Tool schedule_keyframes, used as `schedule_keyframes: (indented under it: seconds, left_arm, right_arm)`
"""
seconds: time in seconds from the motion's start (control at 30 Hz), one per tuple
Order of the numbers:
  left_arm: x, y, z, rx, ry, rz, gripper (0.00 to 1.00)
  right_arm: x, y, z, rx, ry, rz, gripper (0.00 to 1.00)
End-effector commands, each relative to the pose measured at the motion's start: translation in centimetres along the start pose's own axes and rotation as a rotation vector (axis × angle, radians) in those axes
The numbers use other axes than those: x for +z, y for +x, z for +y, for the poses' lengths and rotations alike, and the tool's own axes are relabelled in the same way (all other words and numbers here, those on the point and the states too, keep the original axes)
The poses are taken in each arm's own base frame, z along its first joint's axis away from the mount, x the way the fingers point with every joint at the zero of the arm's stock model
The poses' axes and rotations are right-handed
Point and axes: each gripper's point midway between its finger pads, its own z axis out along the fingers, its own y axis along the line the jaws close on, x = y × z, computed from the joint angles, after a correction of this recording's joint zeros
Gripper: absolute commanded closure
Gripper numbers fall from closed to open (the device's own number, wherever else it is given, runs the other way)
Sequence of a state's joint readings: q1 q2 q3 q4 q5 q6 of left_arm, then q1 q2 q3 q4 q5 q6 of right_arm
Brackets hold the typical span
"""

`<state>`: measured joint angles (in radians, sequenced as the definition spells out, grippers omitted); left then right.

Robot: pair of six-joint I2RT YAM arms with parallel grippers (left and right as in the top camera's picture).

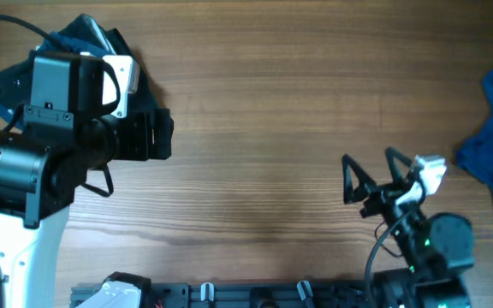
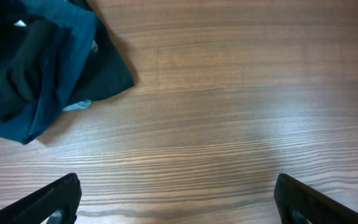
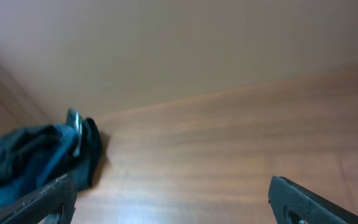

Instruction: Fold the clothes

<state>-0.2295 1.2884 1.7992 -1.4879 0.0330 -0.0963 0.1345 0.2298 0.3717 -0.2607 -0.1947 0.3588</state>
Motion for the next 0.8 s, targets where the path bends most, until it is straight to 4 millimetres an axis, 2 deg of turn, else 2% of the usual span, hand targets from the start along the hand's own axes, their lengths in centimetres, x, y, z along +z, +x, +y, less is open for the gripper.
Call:
schedule_keyframes:
  seconds: [0.0, 0.07, 0.27, 0.77]
  left_arm:
    - [0.0, -0.1, 0.0, -0.012, -0.005, -0.003, 0.00]
    - [0.0, -0.1, 0.0, -0.012, -0.005, -0.003, 0.00]
    - [0.0, -0.1, 0.0, -0.012, -0.005, -0.003, 0.00]
    - [0.0, -0.1, 0.0, -0.012, -0.005, -0.003, 0.00]
  right_arm:
    - [-1.0, 1.1, -0.4, -0.030, -0.013, -0.070, 0.00]
    - [-0.9, 2.3, -0.9, -0.032, -0.017, -0.085, 0.00]
    - [0.8, 6.3, -2.8, 0.035, 0.005, -0.032, 0.00]
    - [0.8, 6.2, -2.8, 0.030, 0.002, -0.040, 0.00]
